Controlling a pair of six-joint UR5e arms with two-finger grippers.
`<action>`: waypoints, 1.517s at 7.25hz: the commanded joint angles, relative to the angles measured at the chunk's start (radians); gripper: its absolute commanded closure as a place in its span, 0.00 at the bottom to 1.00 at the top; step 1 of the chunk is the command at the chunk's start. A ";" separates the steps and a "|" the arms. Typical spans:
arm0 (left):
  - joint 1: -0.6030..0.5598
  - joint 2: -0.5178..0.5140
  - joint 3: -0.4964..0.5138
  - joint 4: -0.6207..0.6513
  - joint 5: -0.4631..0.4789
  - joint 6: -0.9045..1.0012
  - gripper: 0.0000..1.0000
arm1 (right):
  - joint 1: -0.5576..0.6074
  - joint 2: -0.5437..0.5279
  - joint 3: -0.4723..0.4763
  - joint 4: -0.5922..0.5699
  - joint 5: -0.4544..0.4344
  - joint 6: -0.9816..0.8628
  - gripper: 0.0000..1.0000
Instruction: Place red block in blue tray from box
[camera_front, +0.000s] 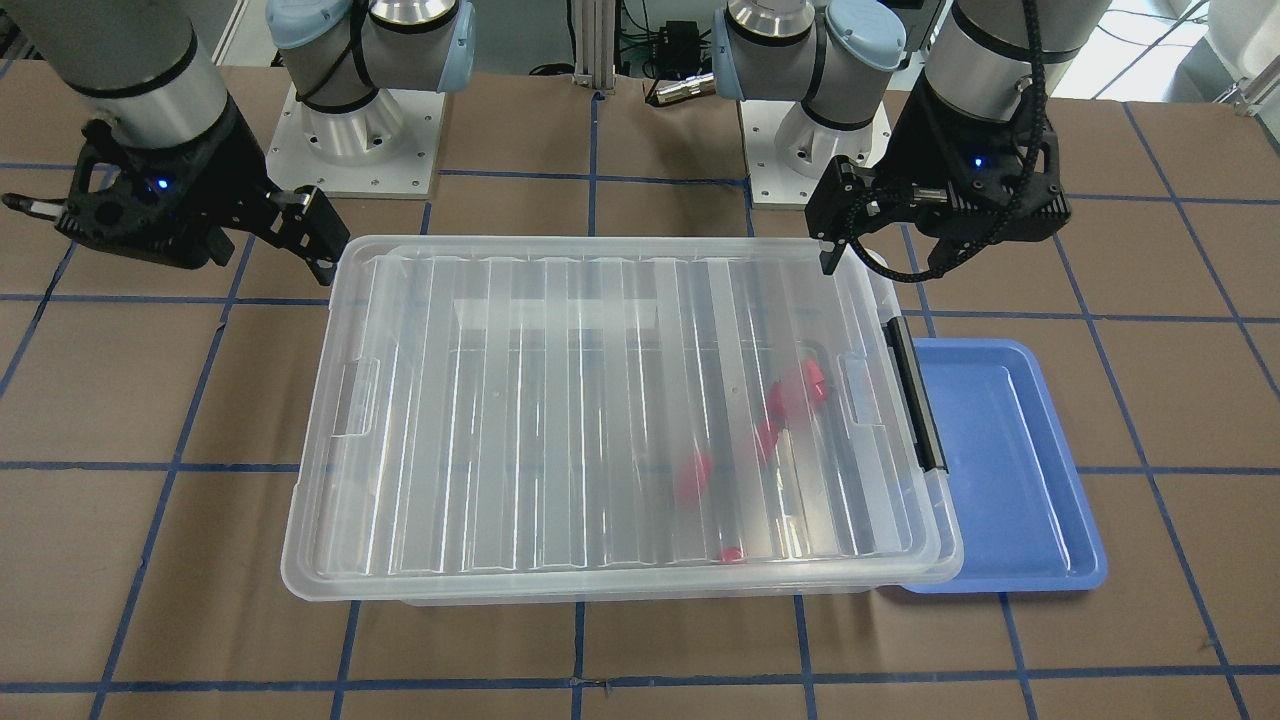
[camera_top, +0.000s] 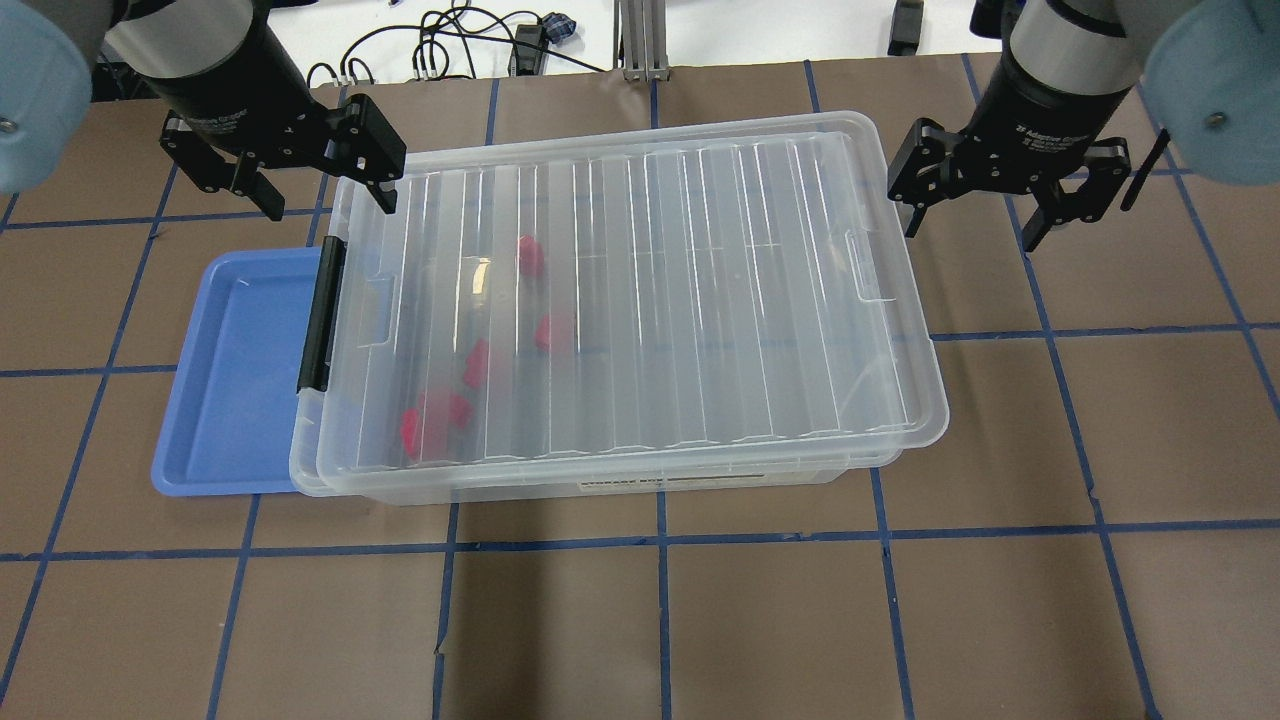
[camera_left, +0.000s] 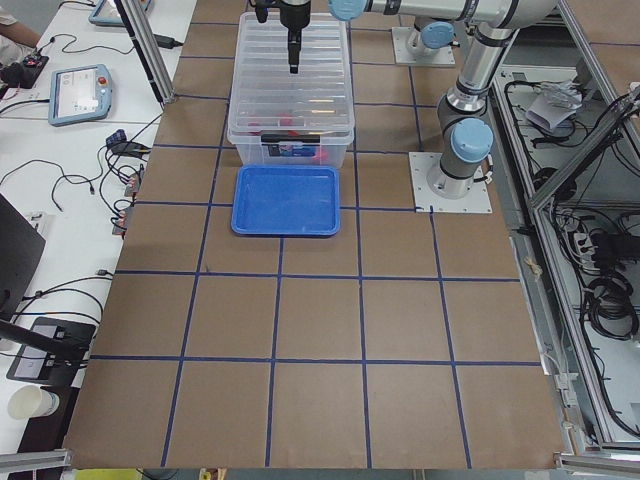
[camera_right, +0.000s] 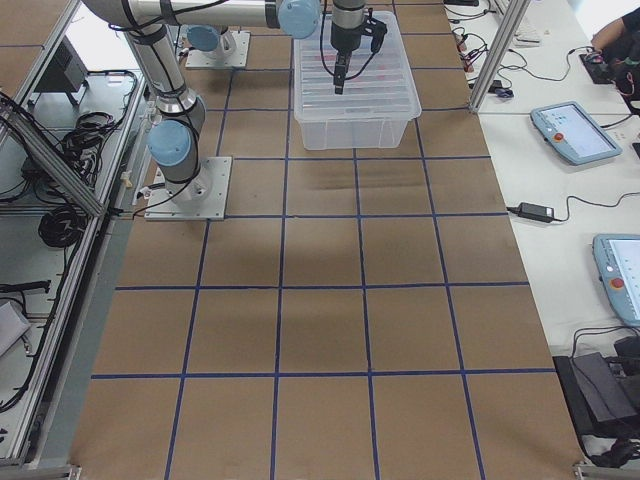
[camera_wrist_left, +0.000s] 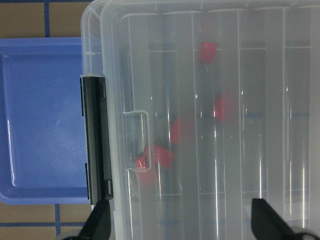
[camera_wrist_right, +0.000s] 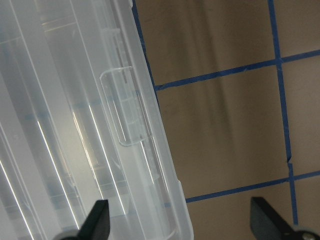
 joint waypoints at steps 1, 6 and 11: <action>-0.001 -0.001 -0.002 -0.001 -0.001 0.001 0.00 | -0.001 0.082 0.006 -0.129 0.008 0.014 0.00; -0.001 -0.001 -0.003 -0.001 -0.001 0.001 0.00 | -0.026 0.208 0.013 -0.139 0.014 0.002 0.00; -0.001 0.002 -0.002 -0.001 0.001 -0.001 0.00 | -0.040 0.244 0.003 -0.157 0.002 -0.014 0.00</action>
